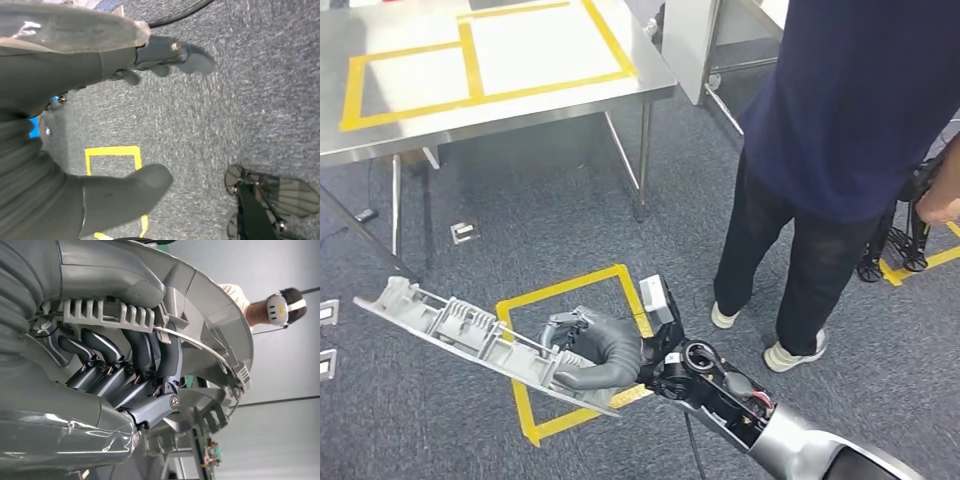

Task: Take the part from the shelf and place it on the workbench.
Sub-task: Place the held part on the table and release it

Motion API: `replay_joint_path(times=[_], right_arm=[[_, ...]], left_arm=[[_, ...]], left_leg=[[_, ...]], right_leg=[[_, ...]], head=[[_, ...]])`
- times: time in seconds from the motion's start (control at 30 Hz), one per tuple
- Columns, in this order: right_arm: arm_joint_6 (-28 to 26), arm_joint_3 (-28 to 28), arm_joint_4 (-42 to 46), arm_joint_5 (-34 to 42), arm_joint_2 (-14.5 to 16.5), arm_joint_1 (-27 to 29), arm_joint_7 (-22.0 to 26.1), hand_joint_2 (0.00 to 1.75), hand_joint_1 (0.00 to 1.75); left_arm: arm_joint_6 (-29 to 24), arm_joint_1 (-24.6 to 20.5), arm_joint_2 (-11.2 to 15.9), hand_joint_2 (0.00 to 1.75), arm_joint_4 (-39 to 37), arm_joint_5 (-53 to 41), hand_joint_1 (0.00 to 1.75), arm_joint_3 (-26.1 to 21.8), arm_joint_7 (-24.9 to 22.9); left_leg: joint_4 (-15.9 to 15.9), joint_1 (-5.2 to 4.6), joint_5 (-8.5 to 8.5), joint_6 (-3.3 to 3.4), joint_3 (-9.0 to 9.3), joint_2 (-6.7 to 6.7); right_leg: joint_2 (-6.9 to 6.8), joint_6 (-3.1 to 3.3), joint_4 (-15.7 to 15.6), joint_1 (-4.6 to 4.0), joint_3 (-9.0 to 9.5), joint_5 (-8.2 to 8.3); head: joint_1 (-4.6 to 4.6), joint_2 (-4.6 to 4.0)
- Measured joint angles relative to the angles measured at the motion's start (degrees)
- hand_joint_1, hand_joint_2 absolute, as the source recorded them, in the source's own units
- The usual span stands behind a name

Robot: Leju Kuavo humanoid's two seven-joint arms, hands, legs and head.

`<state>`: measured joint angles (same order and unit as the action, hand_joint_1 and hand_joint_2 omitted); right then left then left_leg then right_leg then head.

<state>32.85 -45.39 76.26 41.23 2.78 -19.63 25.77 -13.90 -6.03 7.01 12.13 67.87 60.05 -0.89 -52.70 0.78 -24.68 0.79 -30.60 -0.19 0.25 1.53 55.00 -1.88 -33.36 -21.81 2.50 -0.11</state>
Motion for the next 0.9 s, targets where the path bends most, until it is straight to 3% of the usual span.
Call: replay_joint_path(times=[0.07,0.13,0.17,0.23,0.27,0.3,0.33,0.4,0.47,0.57,0.63,0.73,0.77,0.8,0.83,0.9], right_arm=[[-0.6,0.1,0.1,-0.3,0.0,0.1,-0.2,1.75,1.75],[-1.0,0.3,0.3,-0.4,0.0,0.3,-0.3,1.75,1.75],[-1.1,0.4,0.4,-0.4,0.0,0.3,-0.4,1.75,1.75],[-1.2,0.5,0.4,-0.3,0.0,0.4,-0.4,1.75,1.75],[-1.2,0.5,0.4,-0.3,0.0,0.5,-0.4,1.75,1.75],[-1.2,0.5,0.4,-0.3,0.0,0.5,-0.5,1.75,1.75],[-1.2,0.5,0.4,-0.3,0.0,0.6,-0.6,1.75,1.75],[-1.2,0.5,0.4,-0.3,0.0,0.5,-0.6,1.75,1.75],[-1.2,0.4,0.5,-0.3,0.0,0.5,-0.6,1.75,1.75],[-1.1,0.5,0.5,-0.3,0.0,0.3,-0.6,1.75,1.75],[-1.1,0.5,0.6,-0.3,0.0,0.3,-0.6,1.75,1.75],[-1.1,0.5,0.6,-0.3,0.0,0.2,-0.5,1.75,1.75],[-1.2,0.5,0.6,-0.4,0.0,0.3,-0.5,1.75,1.75],[-1.2,0.6,0.6,-0.4,0.0,0.3,-0.5,1.75,1.75],[-1.2,0.6,0.6,-0.5,0.0,0.3,-0.5,1.75,1.75],[-1.2,0.7,0.7,-0.8,0.0,0.3,-0.5,1.75,1.75]], left_arm=[[0.1,-0.1,0.0,1.75,0.0,-0.1,0.00,0.0,-0.1],[0.2,-0.2,0.2,1.75,0.0,-0.1,0.00,0.0,-0.1],[0.2,-0.2,0.2,1.75,0.0,-0.1,0.00,0.0,-0.1],[0.2,-0.1,0.2,1.75,0.0,-0.2,0.00,0.0,-0.1],[0.2,0.0,0.3,1.75,0.0,-0.1,0.00,0.0,-0.1],[0.2,0.0,0.3,1.75,0.0,-0.1,0.00,0.0,-0.1],[0.2,0.0,0.3,1.75,0.0,0.0,0.00,0.0,-0.1],[0.2,0.0,0.4,1.75,0.0,0.1,0.00,0.0,0.0],[0.2,-0.1,0.3,1.75,0.0,0.1,0.00,0.0,0.0],[0.2,-0.2,0.3,1.75,0.0,0.1,0.00,0.0,0.0],[0.2,-0.2,0.3,1.75,0.0,0.0,0.00,0.0,0.0],[0.2,-0.2,0.3,1.75,0.0,-0.2,0.00,0.0,0.1],[0.2,-0.2,0.4,1.75,0.0,-0.2,0.00,0.0,0.2],[0.3,-0.2,0.5,1.75,0.0,-0.3,0.00,0.0,0.2],[0.3,-0.2,0.5,1.75,0.0,-0.3,0.00,0.0,0.2],[0.3,-0.2,0.5,1.75,0.0,-0.5,0.00,0.0,0.3]], left_leg=[[0.2,0.02,-0.24,-0.41,0.23,0.21],[-1.8,-0.10,-1.57,-0.87,-0.66,0.26],[-4.8,-0.07,-2.90,-1.14,-2.20,0.21],[-13.2,0.16,-5.62,-1.78,-6.96,0.12],[-16.2,0.33,-6.07,-2.11,-8.95,0.11],[-17.1,0.54,-5.49,-2.41,-9.95,0.11],[-15.6,0.78,-3.89,-2.69,-9.66,0.12],[-8.1,1.31,0.02,-3.31,-6.55,0.08],[-3.1,1.52,1.70,-3.09,-4.27,-0.31],[-2.8,1.18,1.29,-1.64,-3.88,-0.56],[-2.7,1.07,1.10,-0.92,-3.55,-0.45],[-2.7,0.91,0.84,-0.30,-3.22,-0.28],[-2.7,0.81,0.77,-0.21,-3.16,-0.26],[-2.7,0.74,0.71,-0.16,-3.08,-0.26],[-2.7,0.69,0.63,-0.15,-2.96,-0.28],[-2.7,0.67,0.39,-0.33,-2.52,-0.33]], right_leg=[[0.15,0.18,-1.4,0.25,1.03,-0.08],[0.46,0.42,-3.8,0.91,2.64,-0.27],[0.60,0.47,-4.7,1.21,3.33,-0.40],[0.68,0.52,-4.7,1.24,3.40,-0.56],[0.68,0.47,-4.4,1.30,3.41,-0.80],[0.69,0.36,-4.1,1.42,3.43,-1.13],[0.74,0.16,-3.6,1.59,3.47,-1.52],[0.90,-0.54,-2.3,1.89,3.40,-2.52],[1.10,-1.36,-1.0,1.84,3.06,-3.53],[1.21,-2.20,-0.4,1.91,3.00,-4.32],[0.83,-2.69,1.8,2.18,2.35,-5.83],[0.38,-3.15,13.1,2.32,-2.97,-10.99],[0.37,-3.18,16.5,2.35,-4.84,-12.00],[0.36,-3.12,17.9,2.37,-5.79,-11.88],[0.36,-2.99,17.0,2.38,-5.64,-10.69],[0.29,-2.52,9.5,2.36,-2.52,-6.18]], head=[[0.46,0.00],[0.12,0.00],[-0.20,0.00],[-0.83,0.00],[-0.96,0.00],[-1.07,0.00],[-1.17,0.00],[-1.55,0.00],[-1.83,0.00],[-1.15,0.00],[-0.63,0.00],[0.30,0.00],[0.49,0.00],[0.62,0.00],[0.74,0.00],[1.03,0.00]])
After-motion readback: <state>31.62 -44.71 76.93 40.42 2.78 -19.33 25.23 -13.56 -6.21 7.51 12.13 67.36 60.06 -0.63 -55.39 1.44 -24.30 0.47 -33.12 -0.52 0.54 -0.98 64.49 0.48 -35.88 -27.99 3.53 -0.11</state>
